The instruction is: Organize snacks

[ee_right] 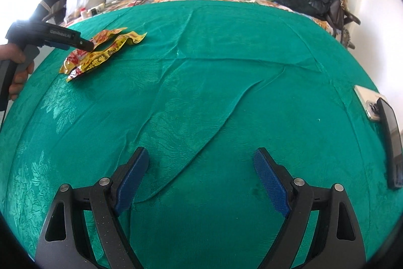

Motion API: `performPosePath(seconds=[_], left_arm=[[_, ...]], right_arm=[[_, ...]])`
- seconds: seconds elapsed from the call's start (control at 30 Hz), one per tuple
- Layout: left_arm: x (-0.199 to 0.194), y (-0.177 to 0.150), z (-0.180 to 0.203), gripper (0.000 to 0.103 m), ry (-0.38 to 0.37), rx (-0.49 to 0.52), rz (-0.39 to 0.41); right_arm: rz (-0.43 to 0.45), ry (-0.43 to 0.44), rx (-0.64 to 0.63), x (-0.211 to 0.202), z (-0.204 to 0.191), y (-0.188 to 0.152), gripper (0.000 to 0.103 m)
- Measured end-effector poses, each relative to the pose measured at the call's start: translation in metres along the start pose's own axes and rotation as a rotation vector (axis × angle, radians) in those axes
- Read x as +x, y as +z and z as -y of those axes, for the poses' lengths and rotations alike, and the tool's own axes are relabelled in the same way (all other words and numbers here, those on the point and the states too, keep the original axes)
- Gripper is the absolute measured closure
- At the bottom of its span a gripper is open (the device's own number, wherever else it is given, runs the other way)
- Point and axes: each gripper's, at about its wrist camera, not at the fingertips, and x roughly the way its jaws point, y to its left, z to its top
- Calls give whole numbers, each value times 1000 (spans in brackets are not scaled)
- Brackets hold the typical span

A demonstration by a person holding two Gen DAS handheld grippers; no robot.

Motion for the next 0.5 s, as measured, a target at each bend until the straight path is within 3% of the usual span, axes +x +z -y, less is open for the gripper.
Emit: performPosePath(seconds=[0.13, 0.23, 0.37, 0.4, 0.47, 0.5], left_arm=[[-15, -25, -17, 69, -32, -125, 17], [-33, -66, -32, 69, -50, -228, 15], [-54, -121, -35, 69, -89, -257, 6], [-57, -131, -33, 65, -84, -247, 11], [-57, -141, -27, 38, -61, -211, 6], [-56, -141, -25, 20, -50, -198, 7]], right_arm=[[0, 2, 0, 0, 0, 0, 14], [0, 2, 0, 0, 0, 0, 14], [0, 1, -1, 0, 0, 1, 14], [0, 1, -1, 0, 0, 1, 14], [0, -1, -1, 0, -1, 0, 14], [0, -2, -1, 0, 0, 0, 14]])
